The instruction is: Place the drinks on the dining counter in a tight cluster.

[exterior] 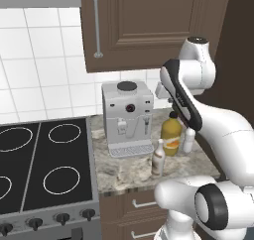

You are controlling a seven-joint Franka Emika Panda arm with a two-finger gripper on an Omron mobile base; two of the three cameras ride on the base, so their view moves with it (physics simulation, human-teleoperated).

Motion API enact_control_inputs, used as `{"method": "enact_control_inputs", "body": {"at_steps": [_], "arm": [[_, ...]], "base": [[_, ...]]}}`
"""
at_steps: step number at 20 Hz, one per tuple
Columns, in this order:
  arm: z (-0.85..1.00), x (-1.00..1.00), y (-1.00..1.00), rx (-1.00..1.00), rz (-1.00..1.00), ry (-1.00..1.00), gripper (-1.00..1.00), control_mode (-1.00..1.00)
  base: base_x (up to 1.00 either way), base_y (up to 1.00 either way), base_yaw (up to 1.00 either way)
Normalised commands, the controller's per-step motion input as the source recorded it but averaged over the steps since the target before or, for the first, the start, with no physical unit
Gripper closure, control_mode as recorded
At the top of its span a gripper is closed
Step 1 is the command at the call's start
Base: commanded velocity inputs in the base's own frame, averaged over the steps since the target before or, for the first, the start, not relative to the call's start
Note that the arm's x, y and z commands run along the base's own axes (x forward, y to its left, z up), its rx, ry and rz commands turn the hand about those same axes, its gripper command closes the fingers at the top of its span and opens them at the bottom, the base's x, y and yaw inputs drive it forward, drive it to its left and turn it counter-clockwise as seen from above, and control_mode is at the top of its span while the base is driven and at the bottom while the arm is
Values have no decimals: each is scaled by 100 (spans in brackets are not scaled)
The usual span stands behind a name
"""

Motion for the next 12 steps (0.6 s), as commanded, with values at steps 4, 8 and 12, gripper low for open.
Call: {"method": "enact_control_inputs", "body": {"at_steps": [4, 8, 12], "arm": [[-25, -16, -4, 0, -4, 3, -100, -100], [-22, -16, 10, -2, 0, 15, -100, -100], [-13, -22, 0, 0, 1, -1, -100, -100]], "base": [[0, 0, 0], [0, 0, 0], [0, 0, 0]]}}
